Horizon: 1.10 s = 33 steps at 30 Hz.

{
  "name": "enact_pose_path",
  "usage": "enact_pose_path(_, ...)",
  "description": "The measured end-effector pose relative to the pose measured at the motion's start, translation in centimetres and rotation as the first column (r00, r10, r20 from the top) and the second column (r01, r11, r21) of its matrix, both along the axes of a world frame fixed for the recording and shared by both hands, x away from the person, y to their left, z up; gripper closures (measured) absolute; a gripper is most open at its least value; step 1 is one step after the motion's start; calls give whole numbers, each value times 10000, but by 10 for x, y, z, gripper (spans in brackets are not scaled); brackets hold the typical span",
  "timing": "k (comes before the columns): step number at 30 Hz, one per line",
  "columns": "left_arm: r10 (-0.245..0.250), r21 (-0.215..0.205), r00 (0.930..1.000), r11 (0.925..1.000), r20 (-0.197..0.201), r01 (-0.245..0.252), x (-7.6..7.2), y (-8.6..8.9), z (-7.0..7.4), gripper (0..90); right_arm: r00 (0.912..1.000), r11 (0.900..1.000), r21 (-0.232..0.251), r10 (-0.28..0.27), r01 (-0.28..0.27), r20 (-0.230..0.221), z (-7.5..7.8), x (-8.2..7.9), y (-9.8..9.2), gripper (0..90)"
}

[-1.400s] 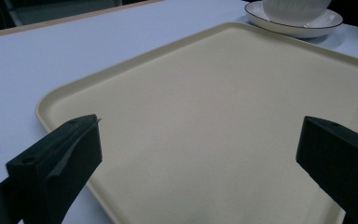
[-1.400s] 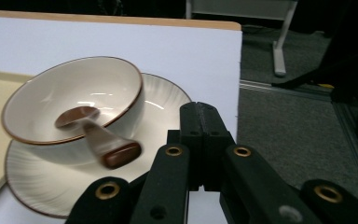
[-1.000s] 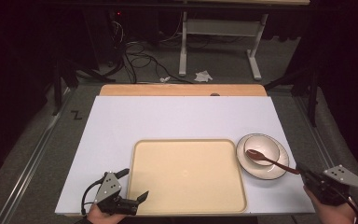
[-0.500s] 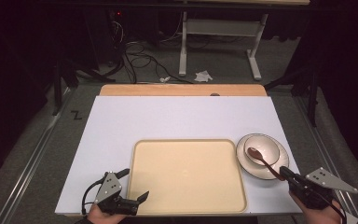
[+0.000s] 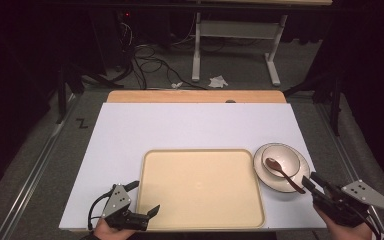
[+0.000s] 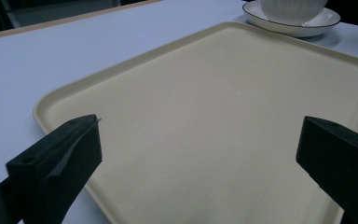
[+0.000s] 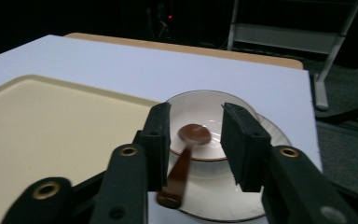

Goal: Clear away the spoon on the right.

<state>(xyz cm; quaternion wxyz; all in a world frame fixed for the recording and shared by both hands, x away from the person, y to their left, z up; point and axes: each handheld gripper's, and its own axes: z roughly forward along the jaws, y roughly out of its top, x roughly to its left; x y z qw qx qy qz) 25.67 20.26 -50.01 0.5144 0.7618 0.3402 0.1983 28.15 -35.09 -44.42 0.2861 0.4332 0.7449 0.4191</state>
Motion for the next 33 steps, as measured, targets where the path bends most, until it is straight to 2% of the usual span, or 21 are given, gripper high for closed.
enact_pose_path(2,8,-5,10000,10000,-3,-8,0,0,0,6,10000,10000,-47,-83,83,-23,-1,1,0,602)
enact_pose_path(6,13,16,10000,10000,-9,-13,1,0,-1,6,9981,9976,375,-587,580,173,8,0,-7,532)
enact_pose_path(9,-9,9,10000,10000,-26,9,1,-1,-1,6,9957,9948,685,-785,750,491,19,-5,-8,531)
enact_pose_path(12,0,19,10000,10000,-9,0,1,-1,-1,6,9938,9933,959,-733,652,841,30,-13,-2,546)
enact_pose_path(16,-19,36,10000,10000,1,19,0,0,0,6,9970,9925,1165,-443,366,641,31,-15,12,572)
enact_pose_path(21,-32,70,10000,10000,17,32,0,-1,0,6,9974,9914,1133,-687,656,233,21,-12,20,602)
enact_pose_path(26,-105,130,9999,9999,29,105,0,-2,0,6,9947,9870,1246,-996,1018,-245,12,-9,20,635)
enact_pose_path(33,-118,143,9999,9998,35,117,-1,-2,0,6,9901,9837,1318,-1119,1225,-852,3,-3,15,681)
